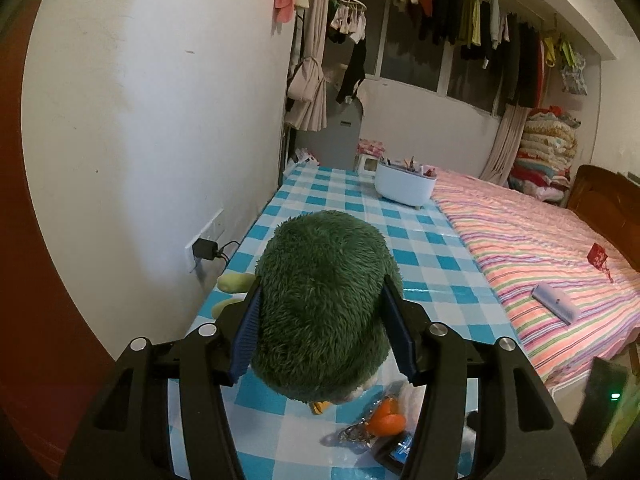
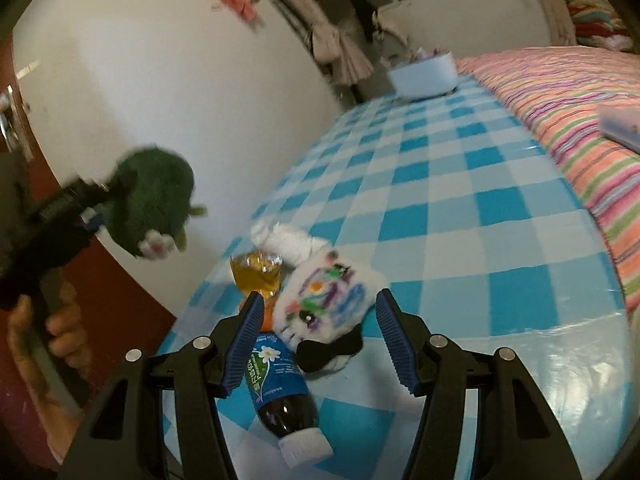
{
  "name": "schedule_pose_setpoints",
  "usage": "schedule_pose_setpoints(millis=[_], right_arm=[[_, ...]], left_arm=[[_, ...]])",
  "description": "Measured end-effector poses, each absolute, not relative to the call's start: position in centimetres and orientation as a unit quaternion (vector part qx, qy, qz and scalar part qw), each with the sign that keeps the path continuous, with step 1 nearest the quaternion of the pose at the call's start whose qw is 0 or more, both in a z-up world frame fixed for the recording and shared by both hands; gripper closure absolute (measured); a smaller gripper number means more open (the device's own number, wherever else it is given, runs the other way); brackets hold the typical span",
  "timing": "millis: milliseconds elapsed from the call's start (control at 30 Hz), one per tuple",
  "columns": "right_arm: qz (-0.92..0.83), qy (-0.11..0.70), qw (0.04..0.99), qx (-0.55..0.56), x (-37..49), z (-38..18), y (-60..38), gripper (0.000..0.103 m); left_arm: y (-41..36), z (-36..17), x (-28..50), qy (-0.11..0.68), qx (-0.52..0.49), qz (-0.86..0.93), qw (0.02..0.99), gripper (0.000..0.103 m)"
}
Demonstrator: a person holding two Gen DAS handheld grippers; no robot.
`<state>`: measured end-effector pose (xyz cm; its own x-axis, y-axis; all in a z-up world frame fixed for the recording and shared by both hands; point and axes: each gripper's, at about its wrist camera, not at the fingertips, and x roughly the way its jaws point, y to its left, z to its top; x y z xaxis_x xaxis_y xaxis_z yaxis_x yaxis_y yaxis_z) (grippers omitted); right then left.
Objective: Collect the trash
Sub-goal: 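Grasp the white scribbled plush toy with the right tool, then lift and carry both plush toys toward the white bin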
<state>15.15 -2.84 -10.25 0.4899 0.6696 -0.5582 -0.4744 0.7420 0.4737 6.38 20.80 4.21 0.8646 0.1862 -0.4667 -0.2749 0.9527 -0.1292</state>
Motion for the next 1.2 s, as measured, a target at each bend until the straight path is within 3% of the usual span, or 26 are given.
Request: schedule_pose_setpoints(millis=[900,1067,1200], right_arm=[[0.285,0.446,0.847,0.046,18.8,-13.6,3.1,0.034],[0.292,0.441,0.848,0.038,18.6,-13.6,3.2,0.035],[0.297,0.434,0.850,0.041,18.5,-13.4,3.0,0.044]], left_arm=[[20.6,4.2,6.5,0.227,-0.088,0.091,0.966,0.047],[20.6,4.2,7.0,0.229,-0.083,0.086,0.966,0.047],[20.5,4.2,7.2,0.231,-0.080,0.081,0.966,0.046]])
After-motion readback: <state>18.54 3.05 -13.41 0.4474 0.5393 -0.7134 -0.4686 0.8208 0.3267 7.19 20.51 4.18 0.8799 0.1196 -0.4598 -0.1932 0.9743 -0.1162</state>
